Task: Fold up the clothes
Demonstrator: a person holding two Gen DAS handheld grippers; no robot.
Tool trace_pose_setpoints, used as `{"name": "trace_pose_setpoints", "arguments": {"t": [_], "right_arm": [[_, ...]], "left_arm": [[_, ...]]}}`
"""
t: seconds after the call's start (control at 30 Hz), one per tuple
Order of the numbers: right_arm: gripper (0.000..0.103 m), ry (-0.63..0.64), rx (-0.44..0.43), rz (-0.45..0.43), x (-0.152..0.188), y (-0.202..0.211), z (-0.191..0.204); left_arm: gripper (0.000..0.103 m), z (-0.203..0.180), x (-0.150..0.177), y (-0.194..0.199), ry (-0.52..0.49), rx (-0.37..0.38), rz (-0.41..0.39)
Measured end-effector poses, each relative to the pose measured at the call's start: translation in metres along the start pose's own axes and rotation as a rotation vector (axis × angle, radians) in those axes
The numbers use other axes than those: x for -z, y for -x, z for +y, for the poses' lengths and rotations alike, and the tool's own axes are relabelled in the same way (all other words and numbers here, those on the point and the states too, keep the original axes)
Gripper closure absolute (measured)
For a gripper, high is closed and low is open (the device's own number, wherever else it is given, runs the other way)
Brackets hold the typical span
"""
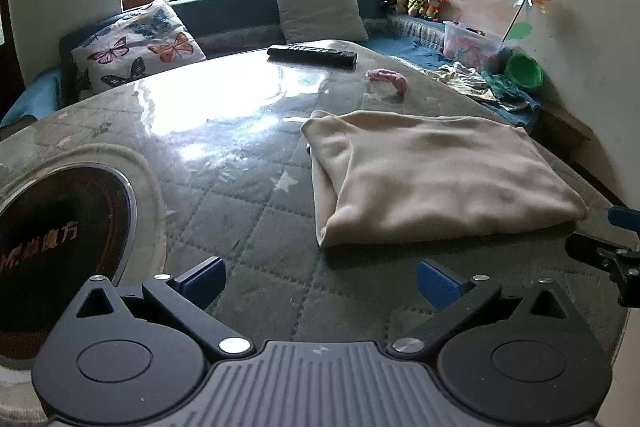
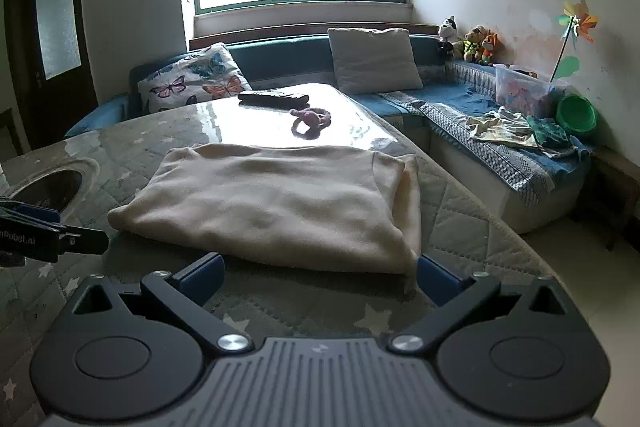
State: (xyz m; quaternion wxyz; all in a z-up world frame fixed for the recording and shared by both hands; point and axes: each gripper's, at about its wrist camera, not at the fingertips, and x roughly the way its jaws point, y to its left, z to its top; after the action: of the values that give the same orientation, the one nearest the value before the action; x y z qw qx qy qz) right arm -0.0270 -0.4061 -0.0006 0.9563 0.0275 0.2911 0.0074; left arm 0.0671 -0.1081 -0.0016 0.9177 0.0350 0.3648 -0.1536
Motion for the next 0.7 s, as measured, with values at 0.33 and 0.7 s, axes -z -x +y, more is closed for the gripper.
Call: {"name": "trace_pose_setpoints", "arguments": {"t": [0.33, 0.7], "right_arm": [[0.000, 0.006, 0.001, 0.014, 0.005, 0.004, 0.006], [0.000, 0.017, -0.001, 0.030, 0.010, 0.008, 0.013]], "left_arm": [[0.000, -0.001, 0.010, 0.008, 0.008, -0.013, 0.006], [0.000, -0.006, 0.021, 0.012, 0.000, -0.013, 0.018]]}}
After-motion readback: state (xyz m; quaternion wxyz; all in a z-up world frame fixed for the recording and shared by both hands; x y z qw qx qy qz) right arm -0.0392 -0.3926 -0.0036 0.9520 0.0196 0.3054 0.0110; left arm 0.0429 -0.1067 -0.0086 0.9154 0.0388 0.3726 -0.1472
